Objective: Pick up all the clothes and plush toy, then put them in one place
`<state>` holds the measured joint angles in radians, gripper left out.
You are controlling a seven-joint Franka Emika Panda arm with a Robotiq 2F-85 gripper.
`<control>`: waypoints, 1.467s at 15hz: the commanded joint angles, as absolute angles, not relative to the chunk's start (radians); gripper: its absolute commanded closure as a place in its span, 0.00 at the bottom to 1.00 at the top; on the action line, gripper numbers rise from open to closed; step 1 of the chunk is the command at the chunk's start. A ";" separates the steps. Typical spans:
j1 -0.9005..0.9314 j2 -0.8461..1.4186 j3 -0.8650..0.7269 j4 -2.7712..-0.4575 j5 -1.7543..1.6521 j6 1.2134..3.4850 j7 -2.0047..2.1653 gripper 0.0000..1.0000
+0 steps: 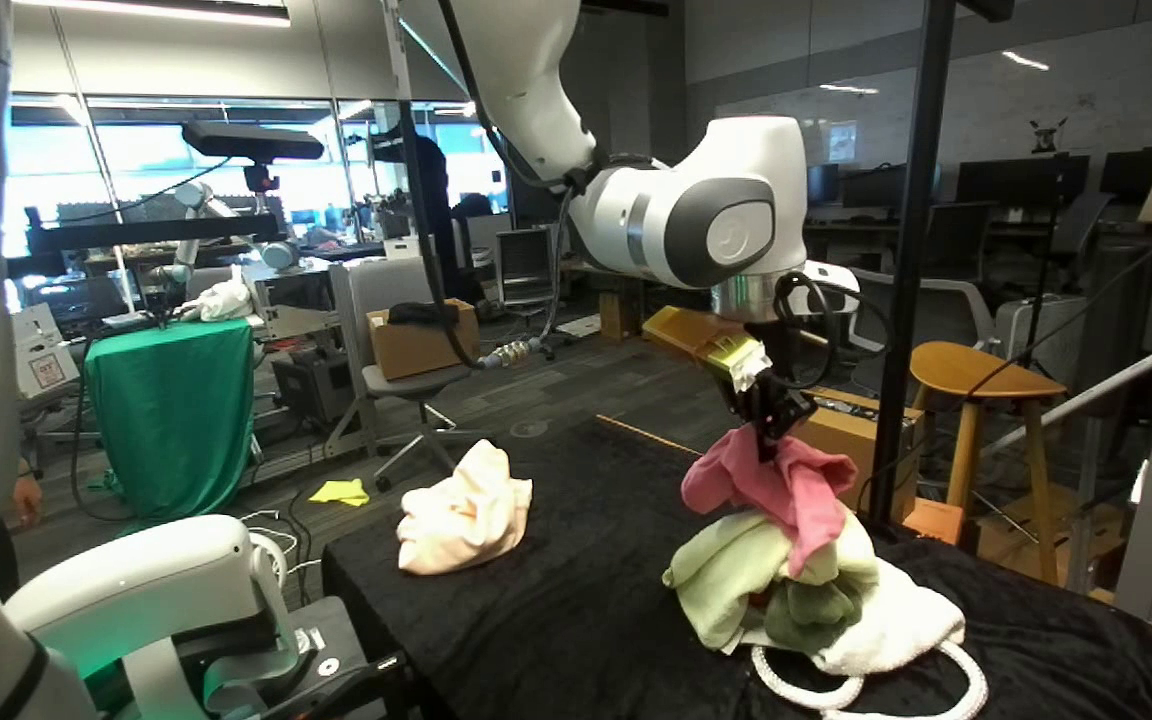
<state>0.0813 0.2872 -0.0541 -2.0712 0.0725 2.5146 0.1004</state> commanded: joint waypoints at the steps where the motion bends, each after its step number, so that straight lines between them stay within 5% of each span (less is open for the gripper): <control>1: 0.059 0.329 -0.043 -2.018 0.052 2.482 0.125 0.90; 17: 0.035 0.483 -0.033 -2.015 0.072 2.482 0.109 0.90; 18: 0.038 0.475 -0.035 -2.020 0.067 2.482 0.113 0.66; 22: 0.051 0.425 -0.044 -2.056 0.047 2.487 0.123 0.41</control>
